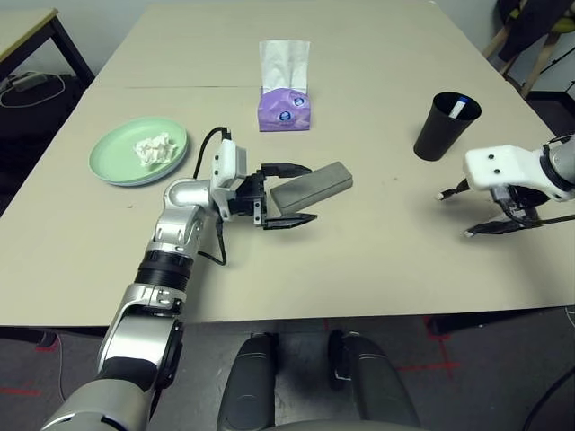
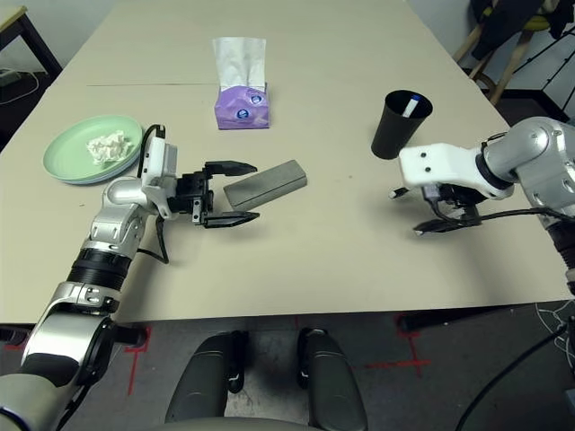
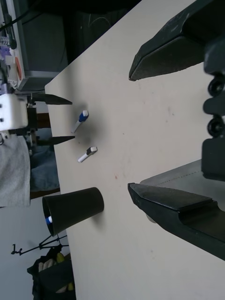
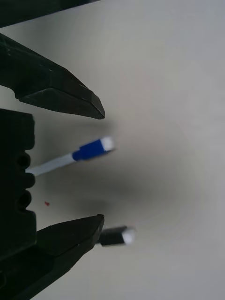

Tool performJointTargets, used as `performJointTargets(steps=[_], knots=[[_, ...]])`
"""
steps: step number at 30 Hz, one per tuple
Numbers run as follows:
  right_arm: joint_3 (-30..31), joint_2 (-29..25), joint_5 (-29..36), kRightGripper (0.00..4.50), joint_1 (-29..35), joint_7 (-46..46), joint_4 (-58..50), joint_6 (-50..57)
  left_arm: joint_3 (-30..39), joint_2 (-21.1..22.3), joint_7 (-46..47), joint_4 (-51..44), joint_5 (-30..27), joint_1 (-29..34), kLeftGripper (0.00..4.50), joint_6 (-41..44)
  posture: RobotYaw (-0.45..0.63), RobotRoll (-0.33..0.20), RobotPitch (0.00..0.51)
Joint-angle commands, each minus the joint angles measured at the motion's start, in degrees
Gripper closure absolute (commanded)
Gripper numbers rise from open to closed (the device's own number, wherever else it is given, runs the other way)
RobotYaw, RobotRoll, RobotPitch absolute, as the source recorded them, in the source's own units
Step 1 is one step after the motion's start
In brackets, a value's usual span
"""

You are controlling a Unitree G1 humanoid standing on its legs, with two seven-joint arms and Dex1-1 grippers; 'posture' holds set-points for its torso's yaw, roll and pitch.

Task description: Organize and tidy the items on the table.

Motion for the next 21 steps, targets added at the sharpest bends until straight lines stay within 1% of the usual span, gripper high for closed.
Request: performJointTargets(steps=[1, 5, 12, 21], knots=[[2.04, 1.15, -4.14, 0.00, -1.58, 0.02, 4.77, -7.90, 0.30, 0.46, 1.46, -1.27, -0.46, 0.22, 0.08, 0.32, 0.04, 0.000, 0.176], [2.89, 2.96, -7.82, 0.00, -3.66, -2.07, 9.64, -13.18, 0.28, 0.78, 1.91, -1.08, -0.51, -0.16, 0.08, 0.37, 0.04, 0.000, 0.180], [3.51, 4.67, -11.05, 0.00, -5.09, -3.29, 13.97, -18.54, 0.15, 1.03, 2.44, -1.50, -0.62, -0.21, 0.08, 0.85, 0.05, 0.000, 0.181], [3.41, 5.13, -11.44, 0.00, -3.37, -2.72, 13.38, -19.69, 0.32, 1.60, 2.92, -2.79, -0.74, 0.34, 0.08, 1.98, 0.06, 0.000, 0.183]])
